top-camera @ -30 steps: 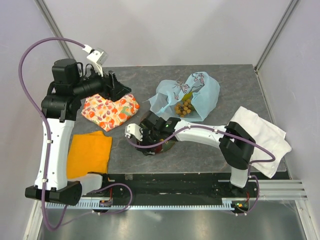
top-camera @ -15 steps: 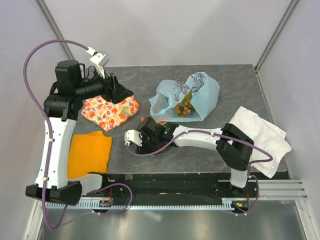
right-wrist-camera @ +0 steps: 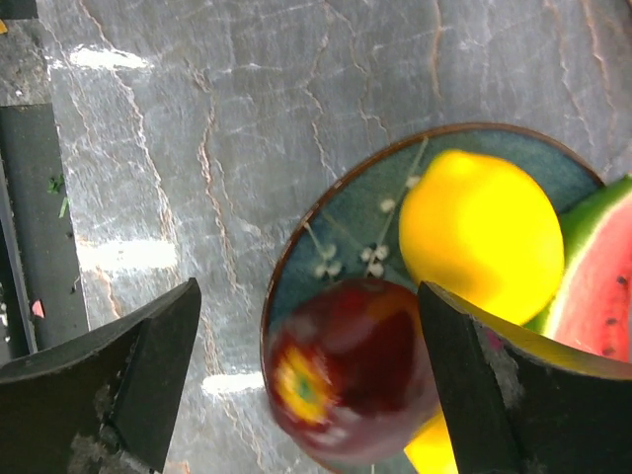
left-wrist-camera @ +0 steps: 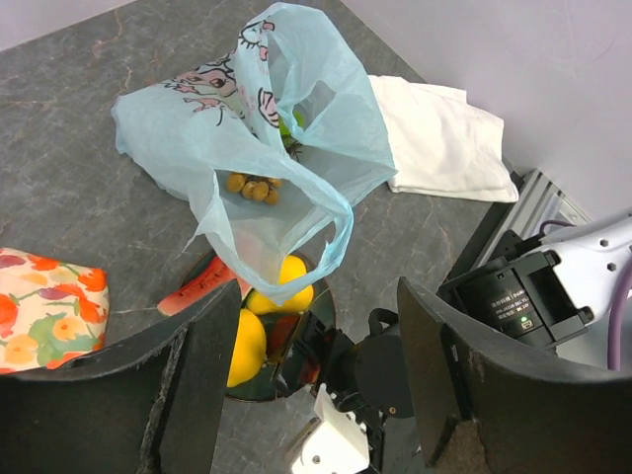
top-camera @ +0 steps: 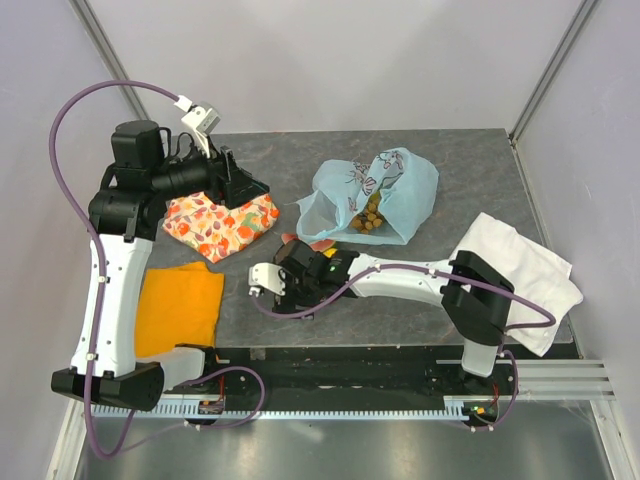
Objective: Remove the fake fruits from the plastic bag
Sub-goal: Place the fake fruit on the plate, then adjust the fake fruit on the plate.
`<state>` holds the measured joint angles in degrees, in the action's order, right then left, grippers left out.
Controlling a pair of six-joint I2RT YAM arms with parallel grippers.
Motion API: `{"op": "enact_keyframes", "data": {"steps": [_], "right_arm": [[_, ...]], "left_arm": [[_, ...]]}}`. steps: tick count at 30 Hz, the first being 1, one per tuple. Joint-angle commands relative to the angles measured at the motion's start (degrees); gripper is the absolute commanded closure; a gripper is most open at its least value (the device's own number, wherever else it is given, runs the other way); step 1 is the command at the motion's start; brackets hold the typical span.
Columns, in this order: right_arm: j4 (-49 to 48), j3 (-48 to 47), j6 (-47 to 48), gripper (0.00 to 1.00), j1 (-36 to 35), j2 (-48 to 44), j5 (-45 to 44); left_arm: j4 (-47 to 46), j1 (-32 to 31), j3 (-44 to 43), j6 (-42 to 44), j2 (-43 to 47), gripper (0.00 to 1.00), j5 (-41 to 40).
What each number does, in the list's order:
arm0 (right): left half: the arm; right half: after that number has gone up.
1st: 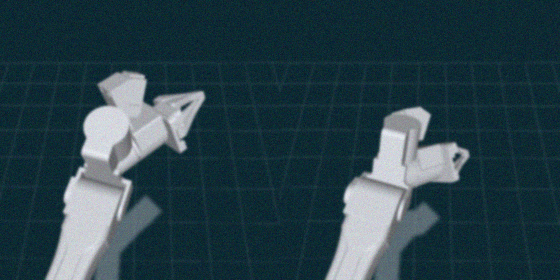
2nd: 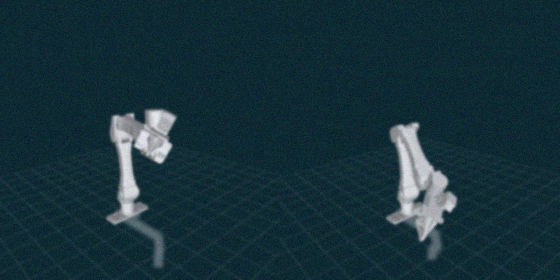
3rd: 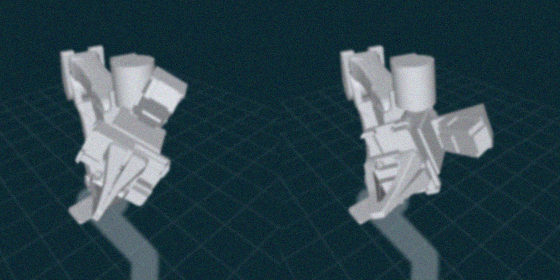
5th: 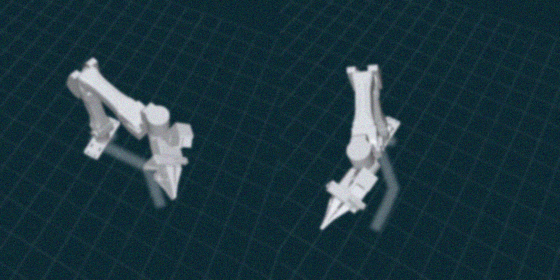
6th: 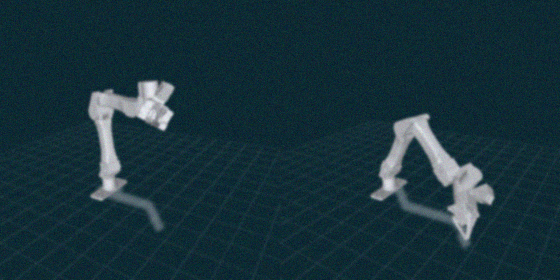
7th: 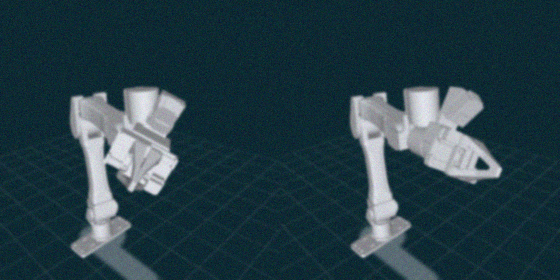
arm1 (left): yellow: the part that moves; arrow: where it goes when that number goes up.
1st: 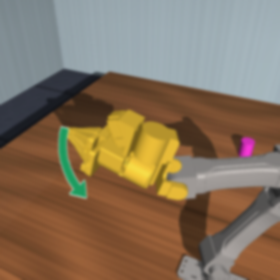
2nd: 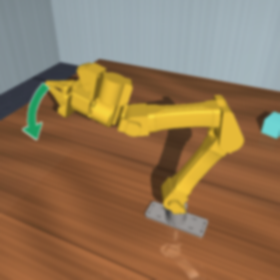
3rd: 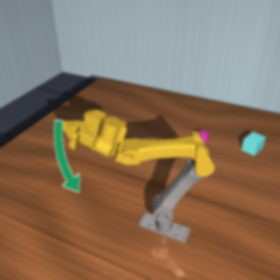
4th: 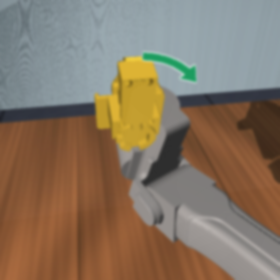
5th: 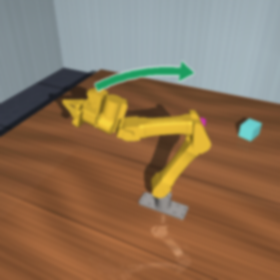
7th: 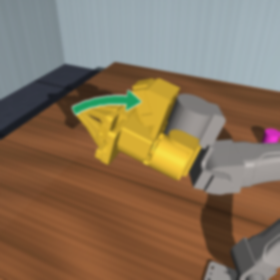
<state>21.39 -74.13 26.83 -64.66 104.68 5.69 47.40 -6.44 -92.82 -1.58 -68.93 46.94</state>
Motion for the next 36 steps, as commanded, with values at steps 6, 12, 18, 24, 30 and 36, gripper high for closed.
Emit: {"op": "enact_keyframes", "data": {"steps": [6, 12, 18, 24, 30, 36], "right_arm": [[12.97, -9.18, 0.16, 0.02, 0.94, -8.08, 0.44], [20.09, -7.80, -0.90, 0.02, 3.58, -11.34, 1.51], [20.63, 1.26, 1.91, 0.22, 8.41, -13.54, 3.00], [20.19, 3.99, 4.02, 0.51, 11.14, -11.00, 5.90], [17.11, 1.27, 2.35, 0.58, 11.05, -6.25, 8.89], [15.70, -2.68, 1.83, 0.59, 11.05, -1.42, 9.77]], "left_arm": [[-3.54, 0.37, 0.09, -3.34, 1.07, 0.29, 4.12], [-4.42, 0.46, 0.09, -3.51, 1.51, 0.29, 4.83], [-4.94, 0.90, 0.09, -3.51, 1.25, 0.29, 5.01], [-5.30, 1.60, 0.97, -3.43, 0.90, 0.29, 4.92], [-5.65, 2.39, 2.64, -3.16, 0.72, 0.30, 5.00], [-5.82, 3.27, 2.90, -3.34, 0.72, 0.30, 4.92]]}}
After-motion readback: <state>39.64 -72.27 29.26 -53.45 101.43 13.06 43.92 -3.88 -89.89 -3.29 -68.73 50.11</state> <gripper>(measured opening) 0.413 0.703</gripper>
